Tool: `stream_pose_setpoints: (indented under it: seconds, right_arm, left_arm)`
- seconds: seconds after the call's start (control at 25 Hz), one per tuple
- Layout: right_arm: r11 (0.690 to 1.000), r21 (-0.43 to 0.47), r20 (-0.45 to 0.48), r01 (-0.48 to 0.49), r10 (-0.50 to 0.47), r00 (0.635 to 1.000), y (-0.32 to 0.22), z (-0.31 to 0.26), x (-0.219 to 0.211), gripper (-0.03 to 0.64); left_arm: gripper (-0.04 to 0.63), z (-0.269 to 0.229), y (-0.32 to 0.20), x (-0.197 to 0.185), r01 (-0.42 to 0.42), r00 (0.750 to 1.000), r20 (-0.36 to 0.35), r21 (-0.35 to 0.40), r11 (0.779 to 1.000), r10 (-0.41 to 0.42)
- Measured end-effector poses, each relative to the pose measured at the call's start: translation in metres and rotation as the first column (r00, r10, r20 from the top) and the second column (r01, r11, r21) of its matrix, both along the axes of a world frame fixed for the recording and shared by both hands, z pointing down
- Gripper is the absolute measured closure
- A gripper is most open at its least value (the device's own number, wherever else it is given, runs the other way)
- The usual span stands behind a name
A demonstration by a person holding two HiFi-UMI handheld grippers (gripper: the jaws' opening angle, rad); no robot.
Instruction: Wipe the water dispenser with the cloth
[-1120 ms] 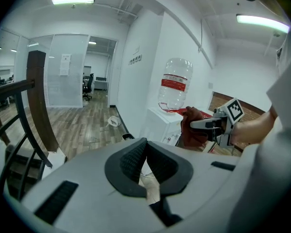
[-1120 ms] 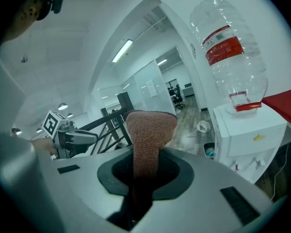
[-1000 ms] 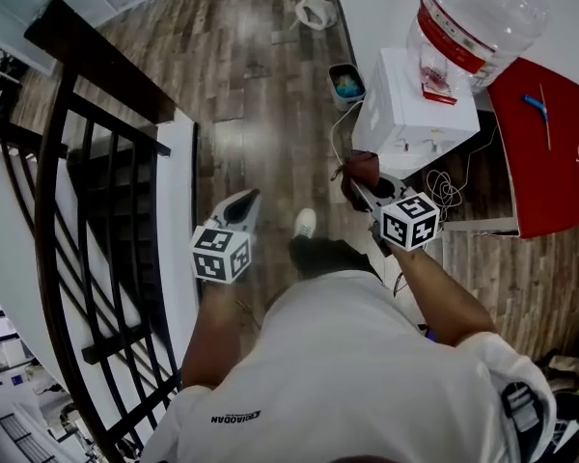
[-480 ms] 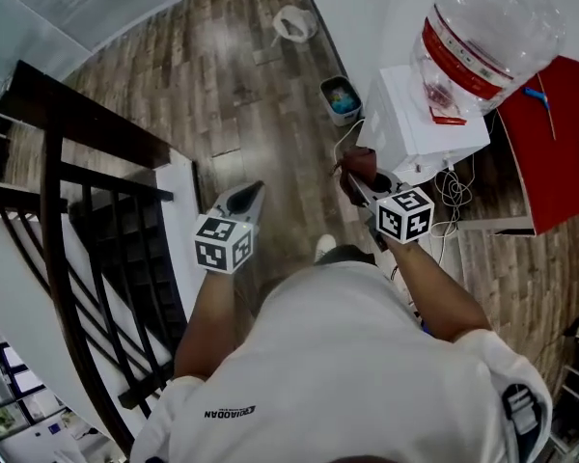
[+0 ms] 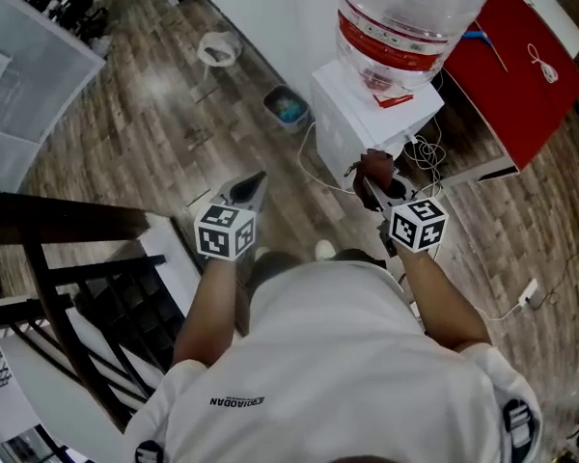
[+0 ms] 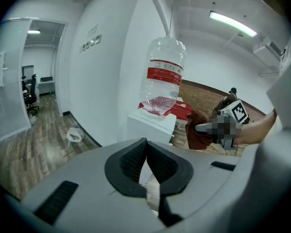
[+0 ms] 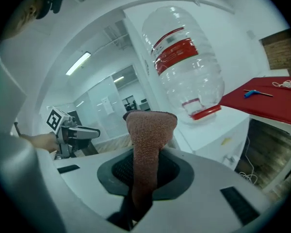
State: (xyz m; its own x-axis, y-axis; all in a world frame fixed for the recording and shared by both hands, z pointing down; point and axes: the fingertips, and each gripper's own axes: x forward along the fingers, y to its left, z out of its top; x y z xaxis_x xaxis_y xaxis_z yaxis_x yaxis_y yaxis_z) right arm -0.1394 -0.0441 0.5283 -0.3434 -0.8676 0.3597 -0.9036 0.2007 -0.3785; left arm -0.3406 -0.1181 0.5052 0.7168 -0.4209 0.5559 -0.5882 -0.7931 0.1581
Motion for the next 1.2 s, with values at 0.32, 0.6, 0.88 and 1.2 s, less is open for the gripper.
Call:
stream_pose_setpoints:
  seconds: [0.32, 0.6, 0.88, 1.2]
  right_arm:
    - [0.97, -0.049, -0.03, -0.24, 0.239, 0.971, 0.013, 0.012, 0.032, 0.56]
    - [0.893, -0.046, -0.009, -0.447, 0.447, 0.894, -0.005, 0.006, 0.031, 0.56]
    - [0.816, -0.033, 0.016, -0.577, 0.577, 0.816, -0.037, -0.004, 0.008, 0.56]
    - [0.74, -0.039, 0.05, -0.671, 0.672, 0.739, -0.067, -0.002, -0.02, 0.56]
  left_arm:
    - [0.606, 0.012, -0.056, 0.055, -0.196, 0.98, -0.045, -0.019, 0.981, 0.195]
    - [0.606, 0.023, -0.098, 0.077, -0.404, 0.915, -0.016, -0.032, 0.914, 0.404]
    - [0.606, 0.019, -0.137, 0.088, -0.55, 0.835, -0.01, -0.022, 0.835, 0.55]
    - [0.606, 0.029, -0.154, 0.093, -0.676, 0.737, -0.013, -0.033, 0.737, 0.676]
